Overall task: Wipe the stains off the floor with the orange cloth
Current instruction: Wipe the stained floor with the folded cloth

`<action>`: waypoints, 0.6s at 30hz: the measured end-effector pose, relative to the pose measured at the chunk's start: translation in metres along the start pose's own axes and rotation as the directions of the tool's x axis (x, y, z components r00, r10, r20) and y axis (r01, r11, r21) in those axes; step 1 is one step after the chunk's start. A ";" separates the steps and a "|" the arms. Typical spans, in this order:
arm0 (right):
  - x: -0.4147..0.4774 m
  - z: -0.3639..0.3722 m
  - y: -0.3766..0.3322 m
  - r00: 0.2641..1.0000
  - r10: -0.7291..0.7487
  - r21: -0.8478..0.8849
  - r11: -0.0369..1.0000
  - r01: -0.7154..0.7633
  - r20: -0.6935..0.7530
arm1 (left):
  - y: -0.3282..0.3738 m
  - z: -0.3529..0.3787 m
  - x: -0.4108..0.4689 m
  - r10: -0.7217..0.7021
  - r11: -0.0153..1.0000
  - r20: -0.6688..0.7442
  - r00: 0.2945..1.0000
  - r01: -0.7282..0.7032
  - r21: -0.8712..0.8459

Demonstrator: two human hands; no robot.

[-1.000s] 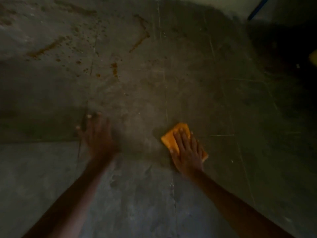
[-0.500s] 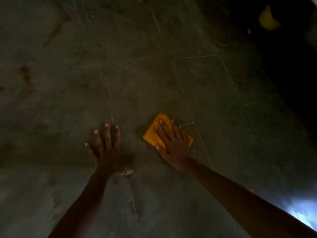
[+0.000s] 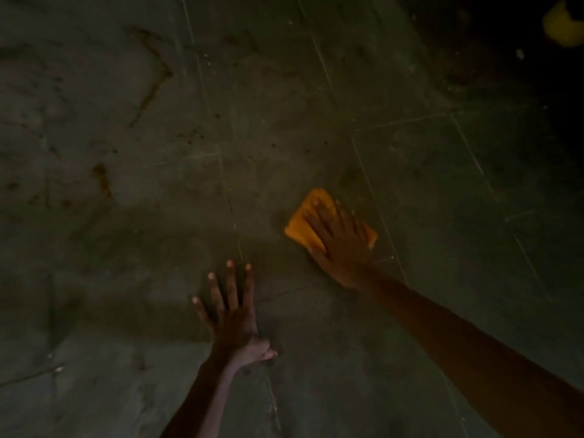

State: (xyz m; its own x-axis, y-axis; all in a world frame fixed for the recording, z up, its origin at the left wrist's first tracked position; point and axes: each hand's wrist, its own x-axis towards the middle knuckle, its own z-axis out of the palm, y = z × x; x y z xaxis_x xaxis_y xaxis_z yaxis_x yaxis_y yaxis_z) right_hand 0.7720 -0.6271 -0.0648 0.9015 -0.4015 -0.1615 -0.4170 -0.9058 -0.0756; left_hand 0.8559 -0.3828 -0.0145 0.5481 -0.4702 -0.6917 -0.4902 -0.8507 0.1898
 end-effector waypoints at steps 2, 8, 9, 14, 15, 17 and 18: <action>-0.041 0.008 0.042 0.999 0.012 -0.029 1.000 -0.011 0.035 | 0.000 0.001 0.000 0.003 1.000 0.006 1.000 -0.003 -0.006; 0.045 -0.018 0.102 0.786 0.616 0.112 0.778 -0.618 0.056 | 0.000 0.005 0.002 -0.010 1.000 -0.035 0.999 0.010 0.023; 0.070 -0.022 0.095 0.733 0.674 0.183 0.713 -0.677 0.085 | 0.001 0.005 0.003 -0.009 1.000 -0.044 0.999 0.010 0.021; 0.083 -0.018 0.013 0.903 0.424 0.103 0.898 -0.429 0.069 | 0.002 0.004 0.003 -0.027 0.999 -0.037 0.999 0.028 0.032; 0.059 -0.018 0.006 0.972 0.227 0.065 0.971 -0.231 0.065 | 0.002 0.005 0.002 -0.029 0.999 -0.036 0.999 0.030 0.033; 0.024 -0.020 0.023 0.997 -0.046 0.010 0.999 0.046 0.054 | 0.002 0.004 0.002 -0.028 0.999 -0.035 0.999 0.029 0.040; 0.020 -0.021 0.045 0.993 -0.069 -0.031 0.997 0.072 0.091 | 0.002 0.005 0.002 -0.029 0.998 -0.031 0.999 0.031 0.046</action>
State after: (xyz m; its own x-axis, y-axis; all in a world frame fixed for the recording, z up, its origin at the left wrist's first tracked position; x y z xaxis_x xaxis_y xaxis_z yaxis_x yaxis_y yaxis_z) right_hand 0.7736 -0.6782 -0.0510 0.9137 -0.3242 -0.2451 -0.3472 -0.9361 -0.0561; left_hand 0.8532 -0.3842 -0.0193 0.5832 -0.4521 -0.6748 -0.5037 -0.8531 0.1362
